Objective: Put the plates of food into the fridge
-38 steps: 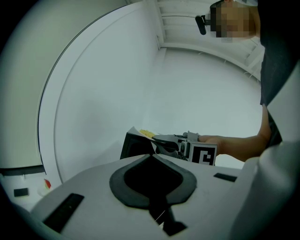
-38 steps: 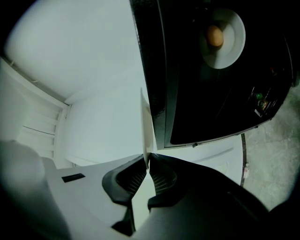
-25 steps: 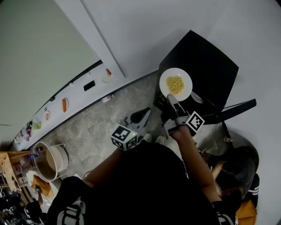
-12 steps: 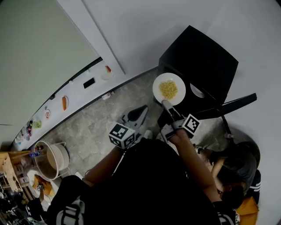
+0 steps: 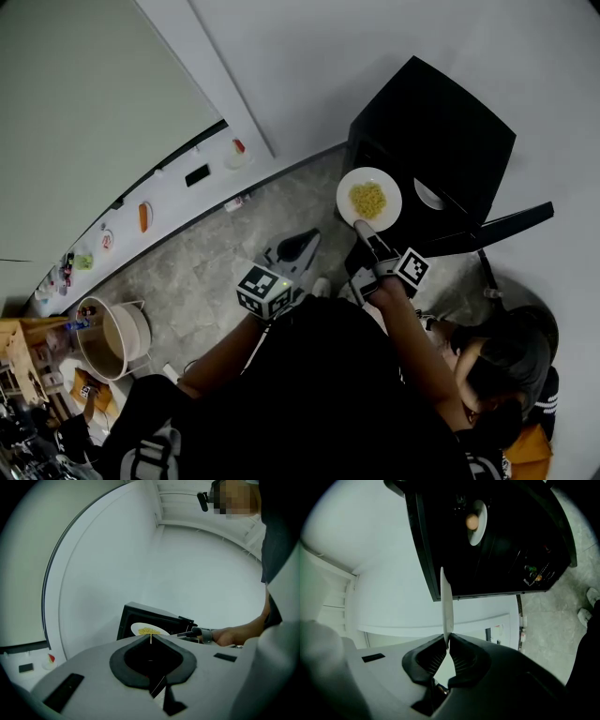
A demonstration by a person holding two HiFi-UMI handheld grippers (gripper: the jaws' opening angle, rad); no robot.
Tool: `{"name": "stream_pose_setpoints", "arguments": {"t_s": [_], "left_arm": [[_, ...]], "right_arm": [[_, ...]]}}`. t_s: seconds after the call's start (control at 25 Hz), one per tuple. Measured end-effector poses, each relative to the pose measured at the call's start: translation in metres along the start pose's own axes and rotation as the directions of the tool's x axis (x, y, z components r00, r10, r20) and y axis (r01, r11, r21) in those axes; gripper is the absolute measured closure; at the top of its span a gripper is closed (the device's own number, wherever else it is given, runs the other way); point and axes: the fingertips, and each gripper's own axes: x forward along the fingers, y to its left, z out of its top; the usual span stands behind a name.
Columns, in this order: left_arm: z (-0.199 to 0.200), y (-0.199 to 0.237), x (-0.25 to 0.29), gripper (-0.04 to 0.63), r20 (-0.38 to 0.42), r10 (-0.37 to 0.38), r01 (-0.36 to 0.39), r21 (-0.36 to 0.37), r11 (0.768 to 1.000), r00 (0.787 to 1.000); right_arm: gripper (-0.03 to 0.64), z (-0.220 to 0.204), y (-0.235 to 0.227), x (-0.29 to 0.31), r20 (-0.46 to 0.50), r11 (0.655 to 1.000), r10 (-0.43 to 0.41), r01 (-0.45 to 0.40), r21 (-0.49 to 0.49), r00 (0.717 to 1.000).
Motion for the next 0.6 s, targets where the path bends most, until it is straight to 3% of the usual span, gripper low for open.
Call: {"name": "stream_pose_setpoints", "arguments": {"t_s": [0.6], "left_arm": [[0.005,0.007,0.008,0.571,0.003,0.004,-0.004,0.008,1.000,1.000]], "right_arm": [[0.580,0.047,-0.053,0.022,0.031,0.999,-0.052,0.052,0.001,0.998]]}}
